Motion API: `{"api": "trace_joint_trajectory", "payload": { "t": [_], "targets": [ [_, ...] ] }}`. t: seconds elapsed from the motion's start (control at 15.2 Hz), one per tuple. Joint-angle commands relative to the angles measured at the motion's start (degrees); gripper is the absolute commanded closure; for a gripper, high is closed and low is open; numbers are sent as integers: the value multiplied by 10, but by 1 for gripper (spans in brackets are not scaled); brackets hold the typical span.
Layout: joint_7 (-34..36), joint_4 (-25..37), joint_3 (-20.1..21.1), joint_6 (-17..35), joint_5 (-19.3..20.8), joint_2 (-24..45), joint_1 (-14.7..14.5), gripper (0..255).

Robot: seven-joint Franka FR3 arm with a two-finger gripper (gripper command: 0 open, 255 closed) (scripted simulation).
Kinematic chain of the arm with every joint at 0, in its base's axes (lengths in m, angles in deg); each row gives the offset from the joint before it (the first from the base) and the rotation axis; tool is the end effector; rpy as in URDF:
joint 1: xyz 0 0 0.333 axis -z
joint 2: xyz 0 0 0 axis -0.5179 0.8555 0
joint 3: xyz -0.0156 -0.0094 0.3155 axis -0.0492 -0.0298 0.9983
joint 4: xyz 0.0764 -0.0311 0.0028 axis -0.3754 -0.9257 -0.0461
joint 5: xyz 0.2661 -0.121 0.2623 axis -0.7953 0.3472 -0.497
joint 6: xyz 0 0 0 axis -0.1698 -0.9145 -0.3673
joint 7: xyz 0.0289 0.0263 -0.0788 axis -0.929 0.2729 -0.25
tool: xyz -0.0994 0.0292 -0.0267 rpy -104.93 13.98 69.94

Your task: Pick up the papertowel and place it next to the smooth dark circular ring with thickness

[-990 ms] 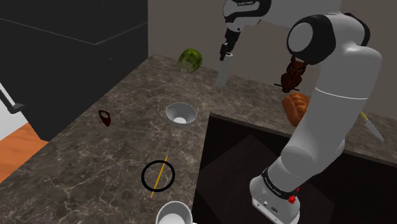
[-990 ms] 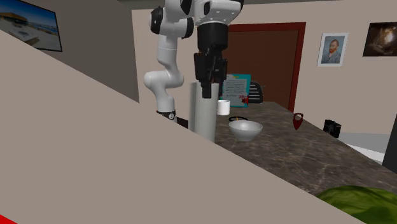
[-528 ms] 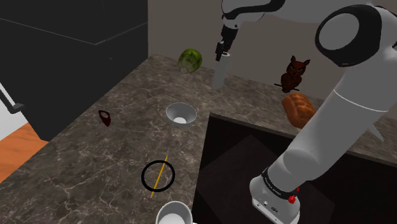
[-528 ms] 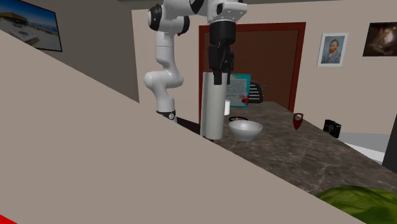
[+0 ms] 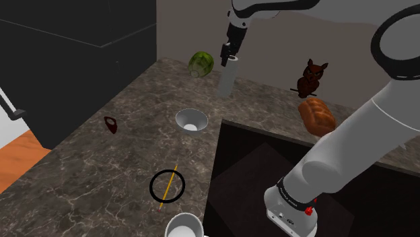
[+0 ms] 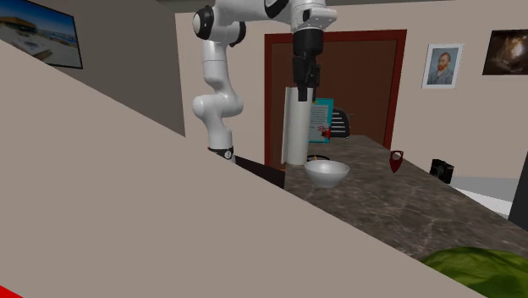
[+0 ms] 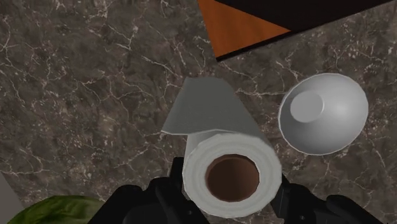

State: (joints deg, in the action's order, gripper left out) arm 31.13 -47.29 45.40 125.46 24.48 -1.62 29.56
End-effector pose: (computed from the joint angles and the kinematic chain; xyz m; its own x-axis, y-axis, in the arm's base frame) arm 0.5395 -0.0646 0.5379 0.9565 0.2861 0.0564 0.2832 -0.9575 0.0555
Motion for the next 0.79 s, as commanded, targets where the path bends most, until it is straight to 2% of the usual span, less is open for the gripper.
{"api": "trace_joint_trajectory", "payload": {
  "t": [0.0, 0.73],
  "targets": [
    [26, -13, 14, -8, 3, -20, -11, 255],
    [167, -47, 102, -61, -2, -101, -68, 255]
  ]
}}
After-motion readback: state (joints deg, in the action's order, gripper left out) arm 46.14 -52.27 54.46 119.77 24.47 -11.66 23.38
